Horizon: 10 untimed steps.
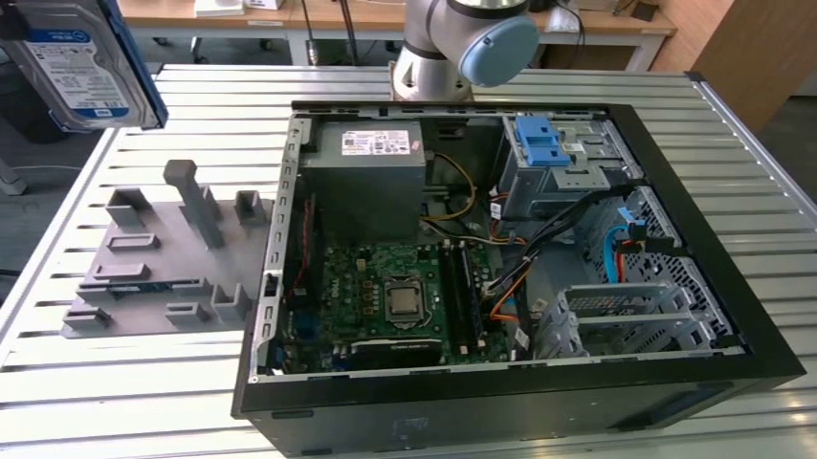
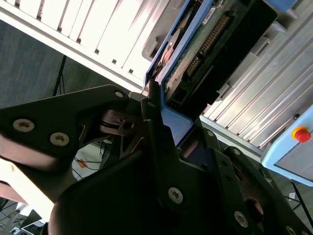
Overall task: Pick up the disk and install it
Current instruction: 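Pick up the disk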
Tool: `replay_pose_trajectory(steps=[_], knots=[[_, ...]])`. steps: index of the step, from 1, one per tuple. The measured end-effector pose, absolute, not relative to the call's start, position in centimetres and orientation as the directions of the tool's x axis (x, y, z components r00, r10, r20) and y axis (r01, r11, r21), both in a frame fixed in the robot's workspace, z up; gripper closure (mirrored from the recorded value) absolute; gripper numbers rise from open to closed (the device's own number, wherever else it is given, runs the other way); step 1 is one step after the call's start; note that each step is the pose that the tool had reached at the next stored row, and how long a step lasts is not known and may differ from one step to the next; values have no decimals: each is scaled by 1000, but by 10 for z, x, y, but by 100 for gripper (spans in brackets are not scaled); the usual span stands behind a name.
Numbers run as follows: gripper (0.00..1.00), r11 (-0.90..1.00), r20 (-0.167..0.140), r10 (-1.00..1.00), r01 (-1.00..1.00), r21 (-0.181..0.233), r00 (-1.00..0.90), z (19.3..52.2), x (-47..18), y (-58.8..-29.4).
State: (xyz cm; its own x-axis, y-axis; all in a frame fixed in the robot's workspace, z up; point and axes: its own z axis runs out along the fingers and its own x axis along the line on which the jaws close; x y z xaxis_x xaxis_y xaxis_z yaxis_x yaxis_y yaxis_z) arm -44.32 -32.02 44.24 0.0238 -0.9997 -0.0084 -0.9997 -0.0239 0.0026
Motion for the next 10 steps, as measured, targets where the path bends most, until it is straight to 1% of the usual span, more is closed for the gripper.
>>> replay_pose_trajectory(steps=[10], knots=[[64, -24, -8, -1000, -1000, 3, 24, 447, -443, -320]])
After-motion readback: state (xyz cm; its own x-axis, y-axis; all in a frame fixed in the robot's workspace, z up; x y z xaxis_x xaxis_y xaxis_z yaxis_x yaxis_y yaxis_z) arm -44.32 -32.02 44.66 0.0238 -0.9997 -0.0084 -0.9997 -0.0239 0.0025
